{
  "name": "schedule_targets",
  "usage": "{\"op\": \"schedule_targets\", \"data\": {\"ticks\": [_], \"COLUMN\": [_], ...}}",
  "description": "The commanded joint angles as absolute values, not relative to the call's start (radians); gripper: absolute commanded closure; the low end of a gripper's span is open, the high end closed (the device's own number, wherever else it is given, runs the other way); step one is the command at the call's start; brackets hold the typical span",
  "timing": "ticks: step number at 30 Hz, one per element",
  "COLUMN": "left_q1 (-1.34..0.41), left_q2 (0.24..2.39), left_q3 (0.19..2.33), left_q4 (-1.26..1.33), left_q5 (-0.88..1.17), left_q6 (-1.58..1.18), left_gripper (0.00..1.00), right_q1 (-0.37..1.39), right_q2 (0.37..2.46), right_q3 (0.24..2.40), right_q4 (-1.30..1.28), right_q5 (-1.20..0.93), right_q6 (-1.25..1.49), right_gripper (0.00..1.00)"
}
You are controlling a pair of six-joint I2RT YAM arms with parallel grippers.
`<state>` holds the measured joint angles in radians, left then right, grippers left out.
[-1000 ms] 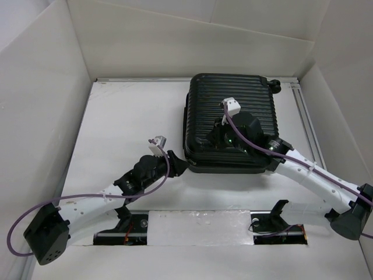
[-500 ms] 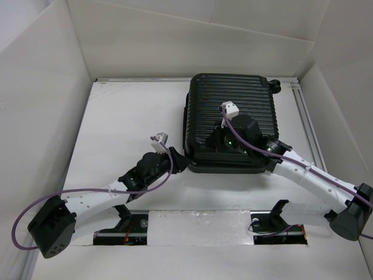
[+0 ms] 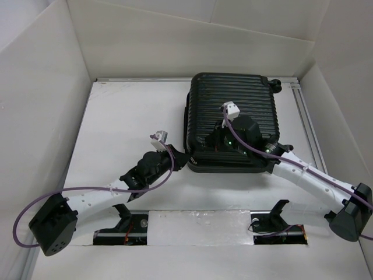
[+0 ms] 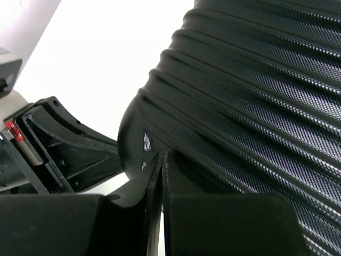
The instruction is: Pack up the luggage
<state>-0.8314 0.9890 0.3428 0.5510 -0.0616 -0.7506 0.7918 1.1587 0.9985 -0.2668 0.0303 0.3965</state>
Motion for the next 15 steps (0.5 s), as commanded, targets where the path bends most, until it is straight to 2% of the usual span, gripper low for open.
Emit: {"op": "schedule_targets", "data": {"ticks": [1,9,10,15], "left_q1": [-0.83,-0.79,-0.781,-0.781], "left_q2": [0.974,0.862,0.844,0.712], "left_q3": [0.364,0.255,0.241,0.187], "left_q4": [0.62,0.548,0.539,0.433], "left_q5": [-0.141,-0.215,-0.215,-0.265], "left_q6": [-0.712,-0.71,-0.724,-0.745], "left_gripper": [1.0,1.0,1.0,1.0], "right_q1": [0.772,0.701,0.701,0.637], "right_q2": [1.154,1.102,1.076,1.02], "right_q3": [0.95,0.807,0.798,0.764], "right_q4": [-0.259,-0.236,-0.236,-0.227], "right_q5": [0.025,0.049,0.049,0.017], "right_q6": [0.408,0.431,0.44,0.44], "right_gripper": [0.92,0.95,0.99,0.99]}}
